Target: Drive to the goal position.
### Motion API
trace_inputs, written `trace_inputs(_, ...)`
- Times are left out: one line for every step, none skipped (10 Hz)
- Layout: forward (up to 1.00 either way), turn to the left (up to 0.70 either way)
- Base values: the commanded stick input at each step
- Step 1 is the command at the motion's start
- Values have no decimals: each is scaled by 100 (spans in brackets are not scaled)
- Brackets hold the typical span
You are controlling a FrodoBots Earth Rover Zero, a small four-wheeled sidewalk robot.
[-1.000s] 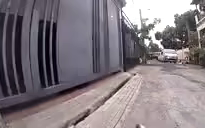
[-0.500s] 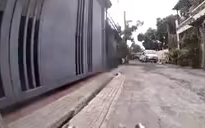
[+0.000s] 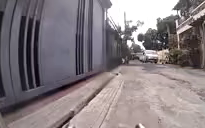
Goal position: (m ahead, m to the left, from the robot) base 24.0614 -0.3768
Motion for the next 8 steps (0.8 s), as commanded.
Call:
trace_inputs(4,0)
trace_inputs(4,-5)
trace_inputs(4,-20)
trace_inputs(4,-70)
trace_inputs(4,-70)
trace_inputs(4,-70)
trace_inputs(4,-70)
trace_inputs(4,-70)
